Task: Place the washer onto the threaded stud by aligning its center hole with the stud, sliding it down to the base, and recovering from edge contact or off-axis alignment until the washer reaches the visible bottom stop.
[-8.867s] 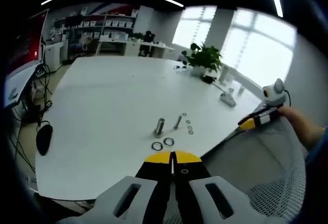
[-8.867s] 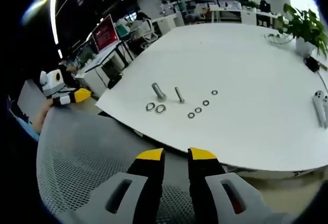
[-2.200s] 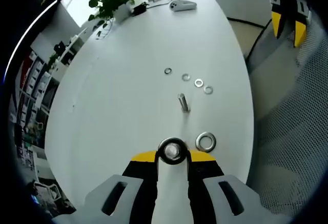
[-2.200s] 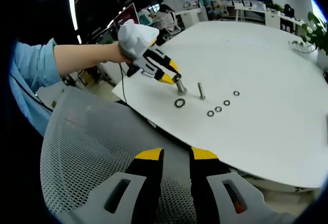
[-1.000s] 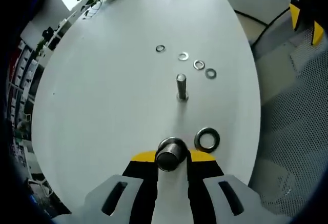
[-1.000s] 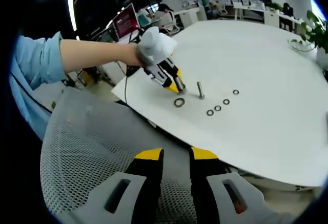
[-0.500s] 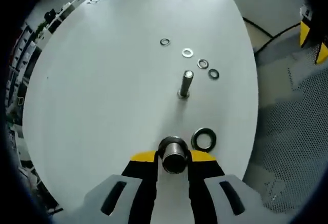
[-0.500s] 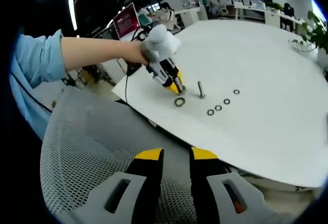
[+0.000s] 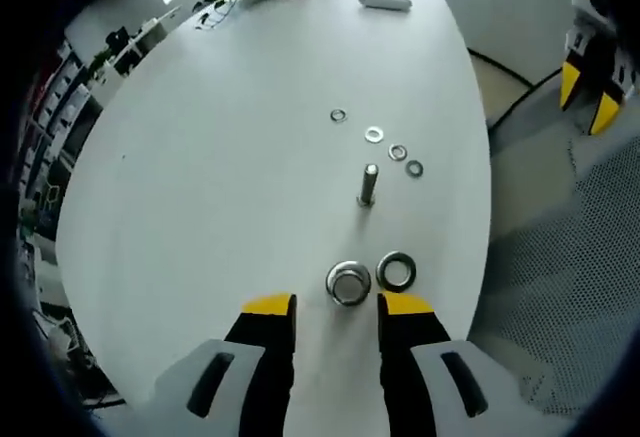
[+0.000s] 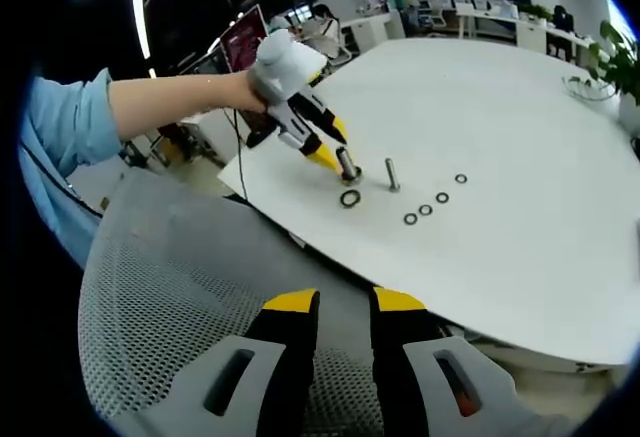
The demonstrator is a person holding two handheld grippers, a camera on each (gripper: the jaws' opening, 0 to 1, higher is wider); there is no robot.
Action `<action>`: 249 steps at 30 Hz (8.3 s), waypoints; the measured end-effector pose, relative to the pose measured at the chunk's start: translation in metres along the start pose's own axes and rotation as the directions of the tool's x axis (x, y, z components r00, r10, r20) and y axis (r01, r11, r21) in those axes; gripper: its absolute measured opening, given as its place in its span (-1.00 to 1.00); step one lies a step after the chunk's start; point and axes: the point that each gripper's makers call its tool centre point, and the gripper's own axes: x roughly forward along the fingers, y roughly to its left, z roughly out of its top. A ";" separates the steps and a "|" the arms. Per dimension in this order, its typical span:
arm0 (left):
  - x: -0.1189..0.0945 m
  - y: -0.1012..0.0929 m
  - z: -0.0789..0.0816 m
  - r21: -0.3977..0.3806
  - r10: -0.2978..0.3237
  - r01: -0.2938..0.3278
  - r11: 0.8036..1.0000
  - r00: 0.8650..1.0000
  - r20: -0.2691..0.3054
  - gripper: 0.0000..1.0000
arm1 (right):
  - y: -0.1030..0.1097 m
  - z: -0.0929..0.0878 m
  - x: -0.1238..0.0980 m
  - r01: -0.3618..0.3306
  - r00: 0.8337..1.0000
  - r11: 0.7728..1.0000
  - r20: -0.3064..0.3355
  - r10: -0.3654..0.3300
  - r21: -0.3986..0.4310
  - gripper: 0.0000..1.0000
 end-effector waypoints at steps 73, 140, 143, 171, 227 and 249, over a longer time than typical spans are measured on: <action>0.058 -0.055 -0.011 0.096 -0.081 0.088 0.991 0.994 -0.078 -0.44 | -0.001 0.000 0.000 0.004 1.000 1.000 0.002 -0.004 0.005 -0.55; -0.018 -0.020 0.017 0.163 0.112 -0.125 0.979 0.990 0.089 -0.62 | 0.000 0.000 0.000 0.001 1.000 1.000 0.003 -0.001 0.000 -0.55; -0.017 -0.010 0.017 0.161 0.125 -0.137 0.977 0.989 0.081 -0.63 | 0.000 0.000 0.000 0.001 1.000 1.000 0.003 -0.001 0.000 -0.55; 0.015 0.000 0.007 0.147 0.104 -0.104 0.984 0.995 0.005 -0.63 | -0.001 0.001 -0.001 0.004 1.000 1.000 0.010 -0.004 0.009 -0.55; 0.004 -0.009 0.000 0.085 0.031 -0.028 0.996 0.999 -0.035 -0.41 | -0.001 0.000 0.000 -0.006 1.000 1.000 0.000 0.006 -0.001 -0.55; -0.173 -0.036 -0.009 -0.427 0.366 -0.148 0.892 0.792 0.489 -0.41 | 0.001 -0.004 -0.001 -0.004 1.000 1.000 -0.019 0.004 0.011 -0.51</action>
